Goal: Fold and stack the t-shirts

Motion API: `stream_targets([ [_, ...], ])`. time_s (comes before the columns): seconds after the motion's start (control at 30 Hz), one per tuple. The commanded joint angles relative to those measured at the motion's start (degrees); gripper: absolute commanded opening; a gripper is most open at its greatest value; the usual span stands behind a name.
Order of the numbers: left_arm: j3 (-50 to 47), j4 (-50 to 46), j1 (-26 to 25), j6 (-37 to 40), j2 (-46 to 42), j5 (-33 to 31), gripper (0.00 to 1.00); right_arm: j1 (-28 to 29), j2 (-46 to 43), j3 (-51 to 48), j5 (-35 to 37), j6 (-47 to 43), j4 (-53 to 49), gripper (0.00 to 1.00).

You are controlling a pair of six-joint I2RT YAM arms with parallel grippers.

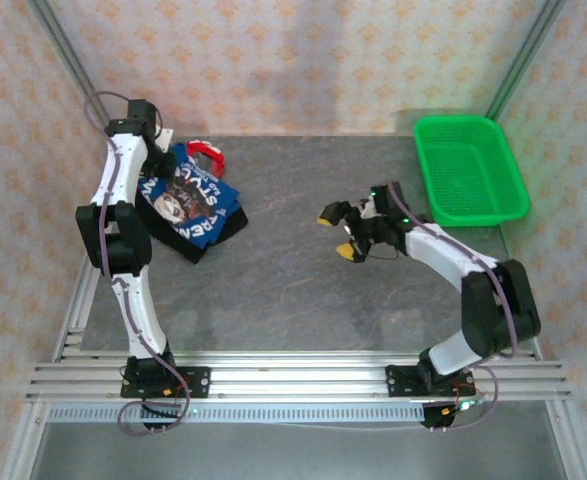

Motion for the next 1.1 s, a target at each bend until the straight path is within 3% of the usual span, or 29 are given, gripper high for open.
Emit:
stream_targets([
  [0.0, 4.1, -0.2, 2.6, -5.3, 4.8, -1.6, 0.52, 7.0, 7.7, 4.9, 1.8, 4.6, 7.5, 0.99],
  [0.1, 5.1, 0.9, 5.3, -9.7, 5.6, 1.6, 0.6, 13.0, 16.5, 12.0, 4.1, 6.0, 9.2, 0.99],
  [0.17, 5.1, 2.5, 6.8, -11.9, 5.4, 4.8, 0.76, 15.8, 21.5, 16.2, 6.0, 8.3, 11.7, 0.99],
  [0.2, 5.4, 2.7, 7.1, -12.5, 5.2, 5.5, 0.77, 17.5, 24.5, 18.5, 7.1, 10.9, 15.2, 0.99],
  [0.33, 0.9, 6.6, 9.5, -18.7, 1.6, 10.0, 0.81, 21.1, 32.6, 25.8, 10.6, 17.5, 24.2, 0.99],
  [0.5, -12.7, 13.5, 16.1, -27.1, -7.2, 15.6, 0.85, 23.5, 37.1, 32.4, 16.6, 18.2, 22.2, 0.99],
  [0.63, -19.3, 16.2, 19.9, -28.8, -10.0, 16.6, 0.86, 25.3, 40.7, 34.9, 21.3, 22.1, 24.4, 0.99],
  [0.9, -20.9, 19.7, 20.5, -31.6, -8.3, 19.2, 0.86, 28.1, 49.4, 45.1, 25.5, 27.3, 21.4, 1.0],
  [1.07, -28.1, 25.4, 21.4, -33.9, -12.3, 19.1, 0.86, 28.9, 55.2, 53.8, 26.6, 28.6, 16.3, 0.99],
])
